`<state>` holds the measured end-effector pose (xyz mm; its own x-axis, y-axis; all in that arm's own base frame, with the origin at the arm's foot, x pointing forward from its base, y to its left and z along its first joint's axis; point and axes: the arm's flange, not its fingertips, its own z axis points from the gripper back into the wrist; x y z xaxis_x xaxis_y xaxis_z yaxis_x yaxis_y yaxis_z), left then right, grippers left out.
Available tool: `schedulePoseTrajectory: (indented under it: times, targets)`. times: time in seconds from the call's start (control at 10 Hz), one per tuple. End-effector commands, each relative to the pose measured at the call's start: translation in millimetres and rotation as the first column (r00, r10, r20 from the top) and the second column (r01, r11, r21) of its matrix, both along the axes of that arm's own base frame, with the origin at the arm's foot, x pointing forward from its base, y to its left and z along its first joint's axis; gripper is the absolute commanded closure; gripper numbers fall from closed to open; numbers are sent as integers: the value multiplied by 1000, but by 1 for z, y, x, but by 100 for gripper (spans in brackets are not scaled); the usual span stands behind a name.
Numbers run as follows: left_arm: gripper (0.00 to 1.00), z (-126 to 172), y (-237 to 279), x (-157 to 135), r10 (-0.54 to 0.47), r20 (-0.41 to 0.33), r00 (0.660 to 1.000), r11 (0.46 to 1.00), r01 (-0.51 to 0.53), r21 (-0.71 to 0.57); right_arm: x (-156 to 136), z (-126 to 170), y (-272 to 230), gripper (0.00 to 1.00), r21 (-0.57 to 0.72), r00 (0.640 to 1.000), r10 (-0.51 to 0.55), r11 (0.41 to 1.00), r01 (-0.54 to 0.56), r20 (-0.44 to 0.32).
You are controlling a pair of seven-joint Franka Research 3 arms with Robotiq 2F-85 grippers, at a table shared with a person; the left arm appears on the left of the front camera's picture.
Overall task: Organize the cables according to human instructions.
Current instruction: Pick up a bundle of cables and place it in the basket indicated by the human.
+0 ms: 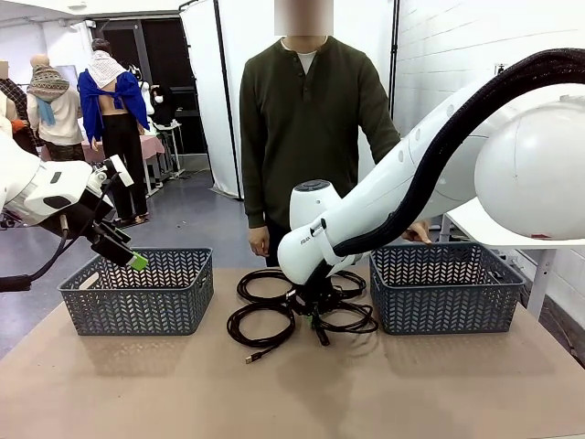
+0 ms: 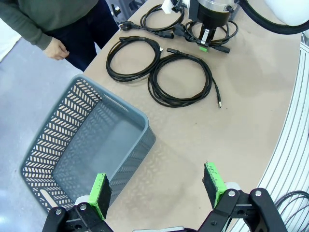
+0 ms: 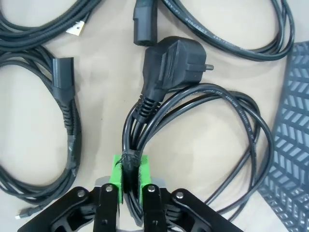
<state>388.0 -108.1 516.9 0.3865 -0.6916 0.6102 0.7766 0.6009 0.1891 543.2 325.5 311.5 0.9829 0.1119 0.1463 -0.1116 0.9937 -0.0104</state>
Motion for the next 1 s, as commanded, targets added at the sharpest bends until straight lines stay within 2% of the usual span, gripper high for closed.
schedulePoseTrajectory:
  times: [0.0, 0.3, 0.4, 0.5, 0.7, 0.8, 0.9]
  targets:
    - [0, -2, 2, 1, -9, -1, 1000, 1000, 9, -6, 3, 0, 6, 100, -21, 1000, 22, 1000, -22, 19]
    - [0, -2, 2, 1, -9, -1, 1000, 1000, 9, -6, -8, 22, 8, 100, -40, 999, 31, 999, -30, 31]
    - [0, -2, 2, 1, -9, -1, 1000, 1000, 9, -6, -10, 36, 7, 100, -7, 998, 22, 1000, -22, 58]
    - [0, -2, 2, 1, -9, -1, 1000, 1000, 9, -6, -14, 59, 5, 100, -19, 996, 57, 998, -56, 63]
    - [0, -2, 2, 1, -9, -1, 1000, 1000, 9, -6, -25, 98, 8, 100, 49, 976, 217, 975, -218, 19]
    - [0, -2, 2, 1, -9, -1, 1000, 1000, 9, -6, -31, 118, 10, 100, 62, 951, 307, 949, -309, 29]
    - [0, -2, 2, 1, -9, -1, 1000, 1000, 9, -6, -37, 137, 8, 100, 51, 902, 430, 900, -432, 46]
